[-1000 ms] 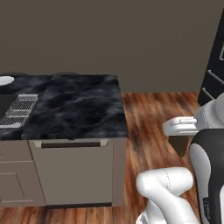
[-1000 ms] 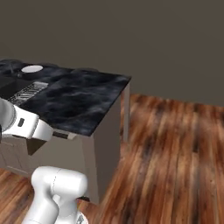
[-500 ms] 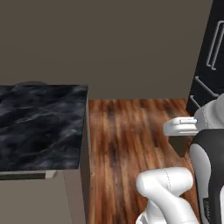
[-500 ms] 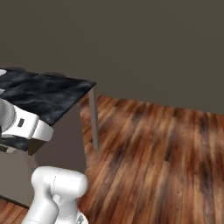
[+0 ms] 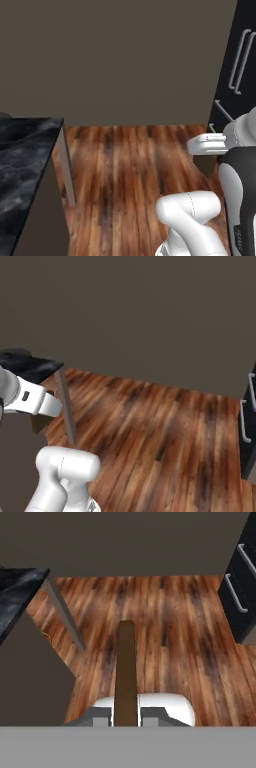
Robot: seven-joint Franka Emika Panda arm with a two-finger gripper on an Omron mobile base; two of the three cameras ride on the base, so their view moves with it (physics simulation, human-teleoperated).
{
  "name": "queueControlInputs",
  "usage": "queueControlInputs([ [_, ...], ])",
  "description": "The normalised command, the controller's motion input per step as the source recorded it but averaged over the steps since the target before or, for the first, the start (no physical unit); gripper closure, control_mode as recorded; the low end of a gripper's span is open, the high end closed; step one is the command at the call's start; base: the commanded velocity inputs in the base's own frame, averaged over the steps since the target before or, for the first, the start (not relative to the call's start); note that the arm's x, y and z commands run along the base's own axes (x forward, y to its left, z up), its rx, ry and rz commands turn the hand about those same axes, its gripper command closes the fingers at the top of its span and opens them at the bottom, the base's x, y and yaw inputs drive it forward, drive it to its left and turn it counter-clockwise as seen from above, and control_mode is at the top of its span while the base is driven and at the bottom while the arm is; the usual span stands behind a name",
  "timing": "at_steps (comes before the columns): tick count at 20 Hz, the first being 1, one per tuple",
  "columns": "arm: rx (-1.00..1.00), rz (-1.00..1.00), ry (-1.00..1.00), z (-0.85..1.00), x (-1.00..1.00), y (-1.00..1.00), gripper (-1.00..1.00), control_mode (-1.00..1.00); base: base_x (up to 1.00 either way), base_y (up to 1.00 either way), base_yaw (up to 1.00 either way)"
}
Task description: Start the toaster. Once the lever pops up, take the bread to the plate on the dining counter.
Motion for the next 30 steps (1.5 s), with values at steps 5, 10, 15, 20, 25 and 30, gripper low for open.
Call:
queueControlInputs([
  [5, 0.0, 0.0, 0.0, 0.0, 0.0, 0.0, 1.0, 1.0, 1.0, -0.59, 0.03],
  [10, 0.0, 0.0, 0.0, 0.0, 0.0, 0.0, 1.0, 1.0, 1.0, -0.28, 0.09],
  [15, 0.0, 0.0, 0.0, 0.0, 0.0, 0.0, 1.0, 1.0, 1.0, -0.26, 0.09],
  [20, 0.0, 0.0, 0.0, 0.0, 0.0, 0.0, 1.0, 1.0, 1.0, -0.23, 0.11],
  [25, 0.0, 0.0, 0.0, 0.0, 0.0, 0.0, 1.0, 1.0, 1.0, -0.35, 0.17],
  [30, 0.0, 0.0, 0.0, 0.0, 0.0, 0.0, 1.0, 1.0, 1.0, -0.65, 0.46],
])
